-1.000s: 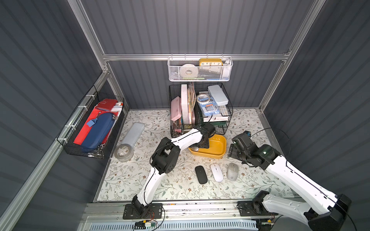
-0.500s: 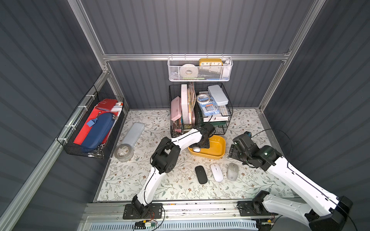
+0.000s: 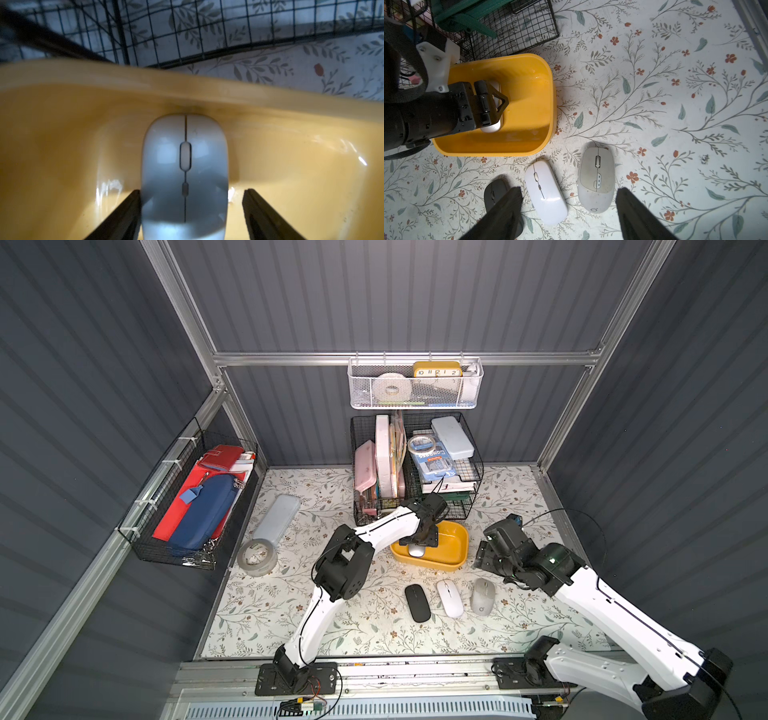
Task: Take out the mouse from the storage box
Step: Pick up the mouse from the storage box.
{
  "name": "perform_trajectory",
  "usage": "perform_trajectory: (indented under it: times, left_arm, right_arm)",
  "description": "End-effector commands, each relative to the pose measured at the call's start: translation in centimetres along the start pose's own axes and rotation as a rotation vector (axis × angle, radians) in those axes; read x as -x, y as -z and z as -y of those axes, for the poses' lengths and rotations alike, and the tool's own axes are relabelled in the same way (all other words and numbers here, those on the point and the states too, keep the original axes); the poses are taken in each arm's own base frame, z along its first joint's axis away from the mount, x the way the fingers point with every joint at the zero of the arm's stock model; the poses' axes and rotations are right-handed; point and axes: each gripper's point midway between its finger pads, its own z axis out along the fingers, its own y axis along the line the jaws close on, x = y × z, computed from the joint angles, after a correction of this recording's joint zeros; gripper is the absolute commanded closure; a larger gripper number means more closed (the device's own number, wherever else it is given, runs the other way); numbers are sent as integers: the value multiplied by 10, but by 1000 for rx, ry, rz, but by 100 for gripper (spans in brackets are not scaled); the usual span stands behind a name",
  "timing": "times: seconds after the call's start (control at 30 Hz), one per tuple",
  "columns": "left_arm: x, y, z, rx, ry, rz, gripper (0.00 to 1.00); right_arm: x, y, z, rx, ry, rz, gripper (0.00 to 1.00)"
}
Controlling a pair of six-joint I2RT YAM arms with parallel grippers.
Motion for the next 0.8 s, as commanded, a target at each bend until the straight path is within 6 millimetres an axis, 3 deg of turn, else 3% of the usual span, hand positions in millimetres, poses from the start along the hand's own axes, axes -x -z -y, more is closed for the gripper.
perform_trajectory:
  times: [0.0, 0.17, 0.27, 0.33, 0.5, 0.63, 0.77]
  left_arm:
    - [2, -1, -1, -13, -23, -24, 16]
    - [-5, -5, 3, -40, -56, -56, 14]
    - [-11, -8, 0, -54, -64, -81, 19]
    - [-15, -10, -1, -63, -67, -94, 28]
    - [-20, -10, -5, -51, -63, -103, 64]
    - [-27, -15, -6, -59, -76, -127, 65]
    - [-38, -27, -12, -39, -96, -166, 53]
  right_arm:
    - [1, -3, -2, 4, -3, -1, 24]
    - [0, -1, 2, -1, -5, 4, 24]
    - [-4, -2, 5, -3, -12, -1, 24]
    - [-6, -3, 6, -3, -18, -6, 24]
    - [-6, -3, 5, 6, -29, -2, 24]
    - [-4, -2, 4, 9, -27, 1, 24]
    - [-3, -1, 4, 10, -23, 4, 24]
